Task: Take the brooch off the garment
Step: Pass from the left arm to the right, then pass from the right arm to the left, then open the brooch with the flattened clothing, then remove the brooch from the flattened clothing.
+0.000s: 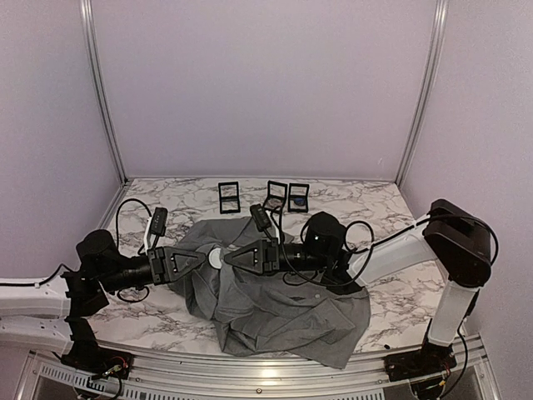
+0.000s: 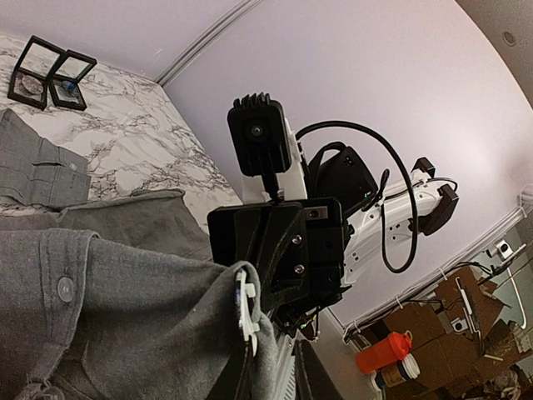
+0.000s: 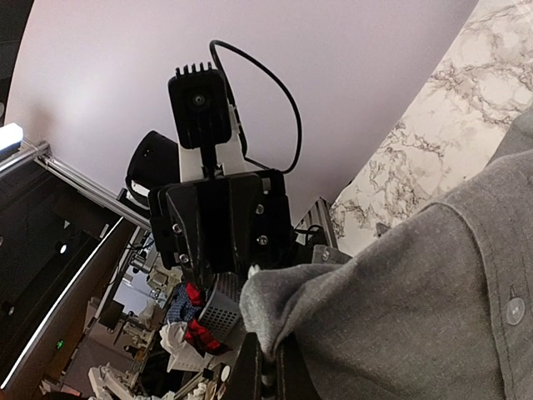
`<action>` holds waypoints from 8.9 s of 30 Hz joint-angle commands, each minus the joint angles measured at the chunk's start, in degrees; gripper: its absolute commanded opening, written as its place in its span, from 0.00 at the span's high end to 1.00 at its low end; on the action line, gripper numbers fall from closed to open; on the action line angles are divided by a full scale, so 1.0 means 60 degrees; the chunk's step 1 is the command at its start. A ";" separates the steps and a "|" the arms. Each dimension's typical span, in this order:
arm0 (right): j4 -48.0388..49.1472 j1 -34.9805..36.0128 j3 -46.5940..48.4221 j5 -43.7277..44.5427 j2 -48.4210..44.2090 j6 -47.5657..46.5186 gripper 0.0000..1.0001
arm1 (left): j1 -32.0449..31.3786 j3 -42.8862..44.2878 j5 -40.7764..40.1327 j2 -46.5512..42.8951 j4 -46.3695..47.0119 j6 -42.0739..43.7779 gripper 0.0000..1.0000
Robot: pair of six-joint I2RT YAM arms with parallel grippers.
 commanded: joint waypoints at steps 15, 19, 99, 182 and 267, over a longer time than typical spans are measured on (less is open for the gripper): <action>-0.2414 -0.0288 0.0913 -0.1586 -0.0498 -0.1665 1.00 | 0.0721 0.0822 0.2158 -0.0025 -0.2164 0.0568 0.80; -0.2749 -0.0290 0.0995 -0.1591 -0.0615 -0.1924 1.00 | 0.0804 0.0923 0.2233 0.0005 -0.2602 0.0769 0.76; -0.2565 0.1036 0.1530 0.2634 0.0463 0.1047 0.70 | -0.0346 0.0811 -0.1197 -0.0491 -0.2607 0.0578 1.00; -0.6330 0.0722 0.1520 0.2478 -0.1356 -0.3065 0.57 | 0.0357 0.1813 -0.0553 0.0097 -0.4398 0.0698 1.00; -0.7995 0.1234 0.1154 0.5427 -0.1995 -0.5785 1.00 | 0.0159 0.4772 0.0547 0.2777 -0.8577 0.2411 1.00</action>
